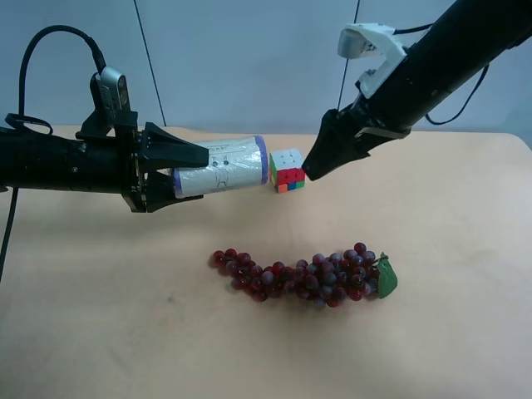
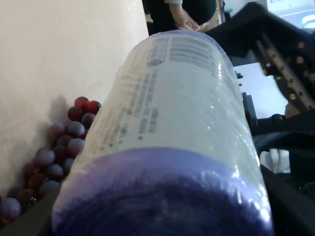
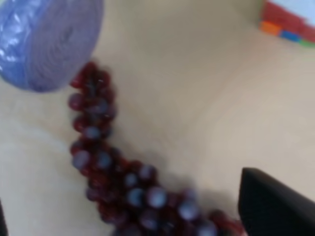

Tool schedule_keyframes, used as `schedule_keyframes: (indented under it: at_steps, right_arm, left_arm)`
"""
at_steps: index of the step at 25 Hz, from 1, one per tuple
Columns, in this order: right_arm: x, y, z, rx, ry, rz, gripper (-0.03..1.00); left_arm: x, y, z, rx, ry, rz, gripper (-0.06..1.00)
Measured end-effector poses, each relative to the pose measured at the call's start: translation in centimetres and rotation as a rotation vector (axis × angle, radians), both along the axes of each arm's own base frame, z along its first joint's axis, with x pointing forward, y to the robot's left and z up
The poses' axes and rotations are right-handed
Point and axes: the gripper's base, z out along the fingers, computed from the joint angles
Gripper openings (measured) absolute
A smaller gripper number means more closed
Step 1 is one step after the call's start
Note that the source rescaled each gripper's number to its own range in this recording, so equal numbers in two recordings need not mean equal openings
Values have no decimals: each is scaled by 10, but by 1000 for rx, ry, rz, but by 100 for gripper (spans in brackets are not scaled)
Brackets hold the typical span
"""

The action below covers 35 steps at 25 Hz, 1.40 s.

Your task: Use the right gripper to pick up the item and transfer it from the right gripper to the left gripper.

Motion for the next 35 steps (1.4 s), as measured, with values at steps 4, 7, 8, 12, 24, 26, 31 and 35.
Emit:
schedule_keyframes:
  at_steps: [4,7,8,12,24,26,31,35]
  right_arm:
    - [-11,-15,27,-74,-117,-77,75]
    - [-23,-26,47,-108,-190,-144,77]
    - [-28,-30,53,-119,-207,-166,79]
    - [-48,-45,74,-170,-255,-235,83]
    - [-145,-90,104,-186,-414,-415,84]
    - [-161,-97,90,-192,-400,-442,84]
    - [-192,-107,69,-164,-365,-505,84]
    - [-224,-119,50,-161,-363,-544,84]
  left_arm:
    - [0,0,0,2,0,-3,1]
    - [-2,0,-1,13,-2,-21,1]
    - [-2,0,-1,16,-2,-25,1]
    - [-3,0,-2,20,-5,-31,1]
    - [-3,0,-2,23,-12,-36,1]
    - [-3,0,-2,24,-12,-37,1]
    - [-3,0,-2,25,-12,-38,1]
    - [-3,0,-2,27,-12,-41,1]
